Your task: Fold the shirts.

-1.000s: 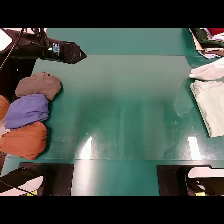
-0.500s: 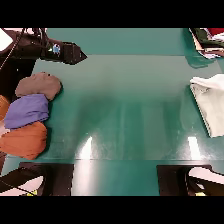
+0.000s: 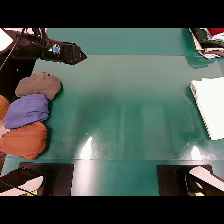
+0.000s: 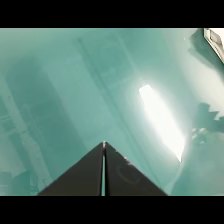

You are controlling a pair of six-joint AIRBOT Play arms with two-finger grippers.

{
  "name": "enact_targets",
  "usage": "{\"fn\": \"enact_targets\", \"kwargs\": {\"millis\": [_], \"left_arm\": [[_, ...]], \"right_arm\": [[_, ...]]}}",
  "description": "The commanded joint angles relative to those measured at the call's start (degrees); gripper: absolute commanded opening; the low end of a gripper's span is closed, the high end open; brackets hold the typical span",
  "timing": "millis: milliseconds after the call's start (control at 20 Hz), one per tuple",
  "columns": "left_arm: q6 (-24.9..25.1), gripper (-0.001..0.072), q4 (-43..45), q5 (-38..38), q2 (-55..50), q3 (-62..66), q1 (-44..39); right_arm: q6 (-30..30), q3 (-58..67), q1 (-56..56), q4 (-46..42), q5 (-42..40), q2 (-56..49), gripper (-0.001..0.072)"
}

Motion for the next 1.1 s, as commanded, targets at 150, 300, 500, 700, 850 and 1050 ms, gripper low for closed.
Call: {"fn": "enact_targets", "kwargs": {"millis": [150, 300, 500, 700, 850, 1050], "left_arm": [[0.02, 0.0025, 0.02, 0.59, -0.02, 0.00, -0.02], [-0.02, 0.0025, -0.02, 0.57, -0.02, 0.00, -0.02], [-0.02, 0.0024, -0.02, 0.63, -0.02, 0.00, -0.02], [-0.02, 0.0024, -0.11, 0.63, -0.02, 0.02, -0.02], [-0.02, 0.0024, -0.11, 0.63, -0.02, 0.02, -0.02], [-0.02, 0.0025, -0.11, 0.63, -0.02, 0.02, -0.02]], "right_arm": [[1.29, -0.61, 8.87, 10.40, -2.25, 5.09, 0.0503], [1.25, -0.74, 23.43, 13.27, -5.49, 7.10, 0.0503], [1.25, -0.74, 41.86, 12.17, -9.92, 7.54, 0.0481], [1.20, -0.74, 53.75, 12.22, -13.42, 7.56, 0.0018], [1.20, -0.74, 58.49, 12.22, -15.54, 7.56, 0.0018], [1.20, -0.74, 59.82, 12.33, -15.17, 7.56, 0.0018]]}}
